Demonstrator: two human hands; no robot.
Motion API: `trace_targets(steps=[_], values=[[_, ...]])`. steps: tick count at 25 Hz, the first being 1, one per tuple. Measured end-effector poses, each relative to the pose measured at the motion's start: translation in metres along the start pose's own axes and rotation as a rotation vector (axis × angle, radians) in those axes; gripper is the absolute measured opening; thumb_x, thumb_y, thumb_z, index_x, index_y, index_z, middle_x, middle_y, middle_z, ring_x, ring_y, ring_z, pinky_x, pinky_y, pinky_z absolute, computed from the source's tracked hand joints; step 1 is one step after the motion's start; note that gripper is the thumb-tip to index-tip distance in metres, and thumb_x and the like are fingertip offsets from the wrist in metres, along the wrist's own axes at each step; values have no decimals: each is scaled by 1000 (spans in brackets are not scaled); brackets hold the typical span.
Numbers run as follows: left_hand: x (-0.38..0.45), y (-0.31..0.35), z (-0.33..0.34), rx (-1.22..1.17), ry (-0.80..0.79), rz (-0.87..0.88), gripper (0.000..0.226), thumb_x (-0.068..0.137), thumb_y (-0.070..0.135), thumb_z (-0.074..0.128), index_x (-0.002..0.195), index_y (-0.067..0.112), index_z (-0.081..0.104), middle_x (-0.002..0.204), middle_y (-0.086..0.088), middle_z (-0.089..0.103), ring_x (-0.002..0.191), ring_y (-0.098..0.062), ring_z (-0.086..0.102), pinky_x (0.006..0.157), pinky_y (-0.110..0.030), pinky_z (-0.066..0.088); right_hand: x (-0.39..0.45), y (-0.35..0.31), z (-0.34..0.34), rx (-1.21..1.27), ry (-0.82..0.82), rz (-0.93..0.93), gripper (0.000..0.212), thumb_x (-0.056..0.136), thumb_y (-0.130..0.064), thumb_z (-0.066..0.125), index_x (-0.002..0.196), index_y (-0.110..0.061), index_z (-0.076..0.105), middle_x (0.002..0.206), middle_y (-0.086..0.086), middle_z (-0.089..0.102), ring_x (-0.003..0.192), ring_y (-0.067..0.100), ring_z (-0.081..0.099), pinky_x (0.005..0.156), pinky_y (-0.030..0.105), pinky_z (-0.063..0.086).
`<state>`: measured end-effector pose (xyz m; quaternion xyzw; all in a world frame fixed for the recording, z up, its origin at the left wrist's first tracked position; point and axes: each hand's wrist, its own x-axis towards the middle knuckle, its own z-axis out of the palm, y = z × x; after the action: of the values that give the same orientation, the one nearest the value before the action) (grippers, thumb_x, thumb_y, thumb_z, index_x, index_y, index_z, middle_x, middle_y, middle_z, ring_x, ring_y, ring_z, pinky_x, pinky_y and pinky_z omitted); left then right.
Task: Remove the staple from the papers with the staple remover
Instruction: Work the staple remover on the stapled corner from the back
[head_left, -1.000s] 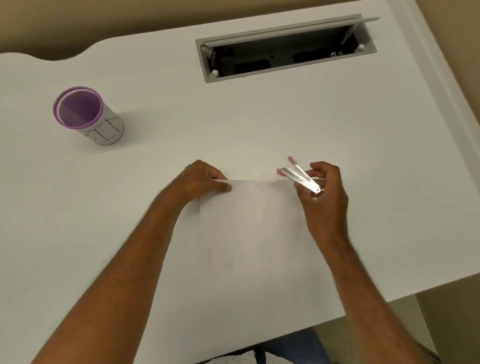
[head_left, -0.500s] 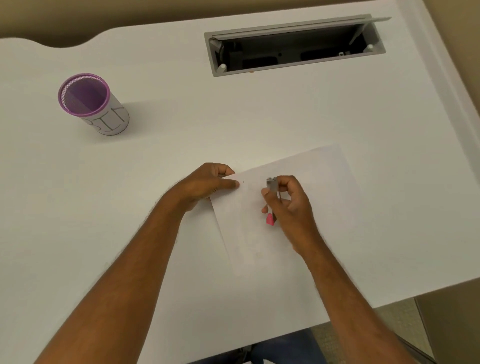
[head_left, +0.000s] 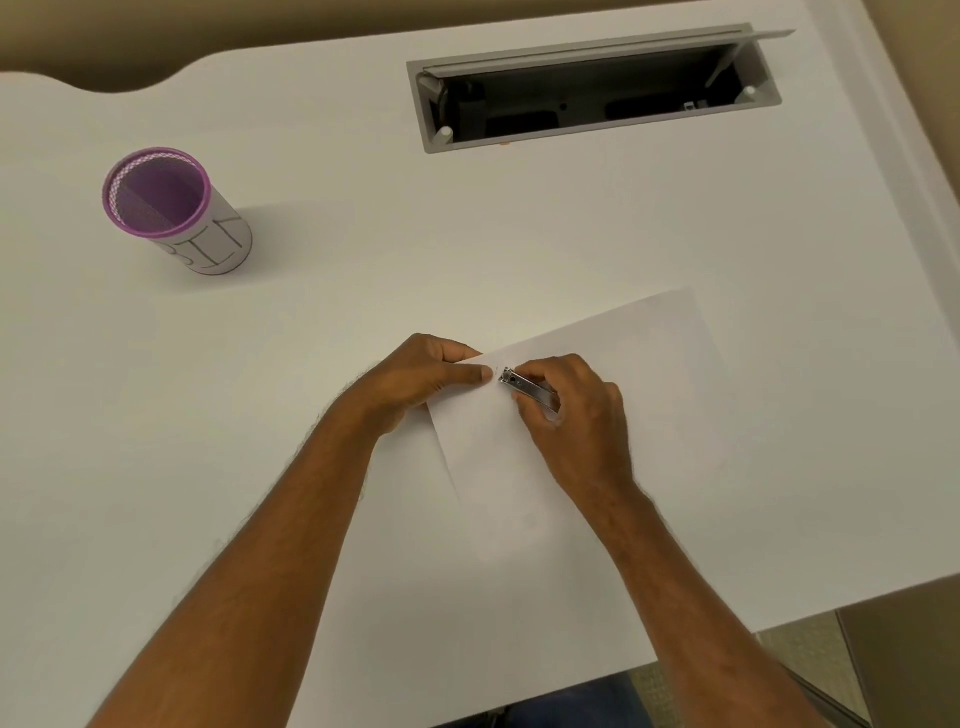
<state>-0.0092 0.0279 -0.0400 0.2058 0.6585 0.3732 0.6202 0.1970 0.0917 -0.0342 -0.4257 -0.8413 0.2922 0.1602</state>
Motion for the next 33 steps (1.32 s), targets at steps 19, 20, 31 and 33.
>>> trace_targets(steps=[19,20,31,33], values=[[7,-2,0,34,56,-25,11,86,27,80,92,19,84,91,3,82,77,-9,77,65,-17,58,5,-6,-1,97,-102,54,21,85,-28,77,103,-29,64,102,-14,56,82,6,61,67,24,54],[7,-2,-1,29,54,-21,9,87,26,79,90,19,84,90,2,82,75,-7,76,64,-16,57,4,-6,0,84,-69,39,21,87,-27,77,106,-27,70,104,-11,56,83,8,62,69,25,56],[9,-4,0,50,90,-26,11,87,23,79,88,13,83,81,2,81,65,-3,72,58,-14,55,2,1,9,138,8,33,20,89,-20,77,108,-18,73,101,-5,66,85,12,62,73,28,58],[10,-4,0,55,90,-25,9,87,23,79,86,14,83,79,3,80,64,-2,72,58,-13,54,3,2,9,146,13,29,20,88,-20,78,108,-18,74,101,-4,67,86,12,63,74,26,57]])
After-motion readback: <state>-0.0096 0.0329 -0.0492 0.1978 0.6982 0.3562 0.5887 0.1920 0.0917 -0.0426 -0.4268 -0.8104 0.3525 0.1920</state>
